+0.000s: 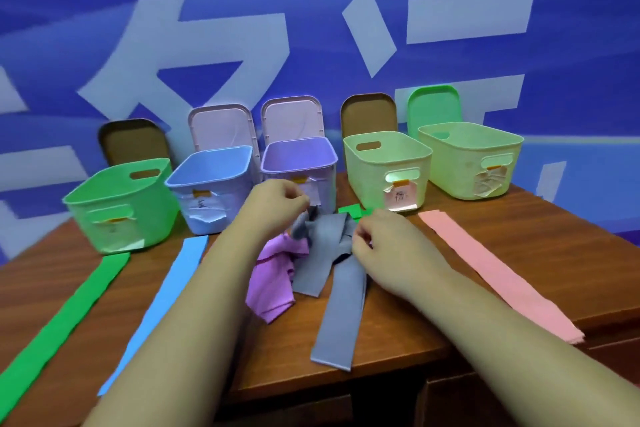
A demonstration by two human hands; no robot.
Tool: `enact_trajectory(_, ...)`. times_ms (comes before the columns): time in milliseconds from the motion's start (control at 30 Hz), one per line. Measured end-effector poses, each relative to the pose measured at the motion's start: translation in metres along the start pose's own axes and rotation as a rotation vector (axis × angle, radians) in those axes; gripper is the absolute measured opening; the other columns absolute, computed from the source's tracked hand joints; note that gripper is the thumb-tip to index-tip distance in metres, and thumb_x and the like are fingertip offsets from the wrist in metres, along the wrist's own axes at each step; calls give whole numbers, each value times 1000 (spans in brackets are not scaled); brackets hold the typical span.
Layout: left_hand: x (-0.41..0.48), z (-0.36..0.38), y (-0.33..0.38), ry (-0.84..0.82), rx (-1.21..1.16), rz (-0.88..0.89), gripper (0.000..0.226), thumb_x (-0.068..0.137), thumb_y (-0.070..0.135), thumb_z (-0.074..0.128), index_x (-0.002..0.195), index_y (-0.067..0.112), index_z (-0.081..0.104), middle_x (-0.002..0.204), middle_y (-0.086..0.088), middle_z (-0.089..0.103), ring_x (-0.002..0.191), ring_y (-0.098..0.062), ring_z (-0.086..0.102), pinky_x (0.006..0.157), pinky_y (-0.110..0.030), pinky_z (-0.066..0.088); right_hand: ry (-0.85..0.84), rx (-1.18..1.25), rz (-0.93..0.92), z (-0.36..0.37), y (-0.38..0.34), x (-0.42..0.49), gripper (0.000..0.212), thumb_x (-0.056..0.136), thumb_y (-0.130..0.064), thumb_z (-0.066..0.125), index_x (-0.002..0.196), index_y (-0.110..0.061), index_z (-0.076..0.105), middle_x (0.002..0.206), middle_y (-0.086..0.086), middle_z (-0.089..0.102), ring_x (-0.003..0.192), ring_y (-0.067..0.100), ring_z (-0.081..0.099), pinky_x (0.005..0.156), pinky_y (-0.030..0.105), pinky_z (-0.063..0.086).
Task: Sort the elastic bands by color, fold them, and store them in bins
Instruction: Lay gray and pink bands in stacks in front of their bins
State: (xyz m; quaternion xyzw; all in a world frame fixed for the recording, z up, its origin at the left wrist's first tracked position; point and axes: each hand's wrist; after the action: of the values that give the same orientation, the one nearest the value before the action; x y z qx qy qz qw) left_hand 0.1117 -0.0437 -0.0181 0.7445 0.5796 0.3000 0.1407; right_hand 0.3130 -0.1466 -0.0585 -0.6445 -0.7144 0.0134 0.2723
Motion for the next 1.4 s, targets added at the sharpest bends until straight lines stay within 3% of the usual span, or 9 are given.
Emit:
enact_trajectory(200, -24, 29, -37, -7, 14, 114, 24, 87, 14, 66, 107, 21, 78, 108, 6, 75, 98, -14, 68, 89, -26, 51, -13, 8, -126, 38, -2, 27, 13, 93, -26, 56, 85, -21, 64, 92, -2, 53, 89, 22, 53, 81, 44, 49)
enact_trajectory(333, -31, 41, -39, -185, 57, 220, 31, 89, 19, 71, 120, 23, 72, 118, 6, 69, 106, -13, 64, 97, -29, 52, -38, -2, -118, 64, 18, 24, 12, 93, -27, 54, 92, -25, 66, 95, -4, 55, 97, 26, 55, 86, 42, 47)
enact_trajectory(500, -30, 45, -39, -237, 104, 248, 46, 87, 42, 80, 125, 23, 66, 115, 6, 65, 104, -13, 61, 93, -31, 51, -35, 30, -102, 69, 24, 22, 13, 94, -27, 53, 92, -26, 66, 96, -5, 57, 95, 25, 53, 86, 45, 48)
enact_trajectory(667, -32, 43, -39, -188, 49, 286, 39, 85, 32, 82, 120, 33, 66, 93, 13, 69, 92, -8, 60, 84, -29, 50, -32, 92, -90, 67, 27, 22, 12, 94, -26, 57, 92, -27, 68, 96, -9, 57, 101, 22, 53, 89, 41, 47)
enact_trajectory(767, -32, 43, -42, -252, 42, 327, 39, 84, 33, 79, 120, 40, 66, 90, 13, 69, 94, -10, 61, 89, -35, 53, -29, 106, -87, 68, 28, 21, 10, 95, -25, 59, 91, -27, 68, 94, -11, 57, 100, 20, 54, 89, 40, 48)
enact_trajectory(1000, -40, 35, -41, -557, 167, 329, 86, 72, 68, 84, 147, 49, 45, 125, 9, 44, 128, -13, 37, 112, -35, 36, -36, 136, -64, 66, 30, 21, 10, 96, -27, 60, 95, -32, 68, 95, -15, 56, 104, 18, 53, 92, 39, 47)
enact_trajectory(1133, -41, 34, -39, -524, 158, 319, 81, 74, 61, 84, 146, 48, 49, 123, 9, 45, 126, -13, 40, 113, -37, 39, -36, 152, -60, 68, 30, 23, 15, 96, -26, 58, 97, -31, 71, 96, -15, 58, 103, 17, 55, 92, 40, 49)
enact_trajectory(1267, -43, 36, -34, -451, 112, 300, 72, 76, 40, 86, 142, 42, 56, 119, 8, 49, 119, -10, 47, 103, -29, 44, -39, 179, -62, 68, 32, 24, 16, 95, -25, 59, 101, -33, 70, 94, -18, 57, 104, 17, 55, 90, 38, 48)
enact_trajectory(1400, -43, 32, -38, -446, 48, 297, 65, 80, 37, 88, 139, 36, 61, 118, 13, 54, 112, -5, 53, 99, -22, 45, -41, 203, -58, 68, 32, 23, 20, 94, -24, 61, 109, -33, 71, 98, -17, 59, 106, 13, 55, 93, 34, 49)
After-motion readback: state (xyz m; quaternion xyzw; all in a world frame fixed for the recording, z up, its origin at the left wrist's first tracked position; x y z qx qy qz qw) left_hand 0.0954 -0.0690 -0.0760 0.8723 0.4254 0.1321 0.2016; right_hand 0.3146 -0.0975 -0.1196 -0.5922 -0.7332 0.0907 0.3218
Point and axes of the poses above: each hand's wrist, its own x-axis towards the middle knuckle, its own z-axis out of the palm, y = z × x
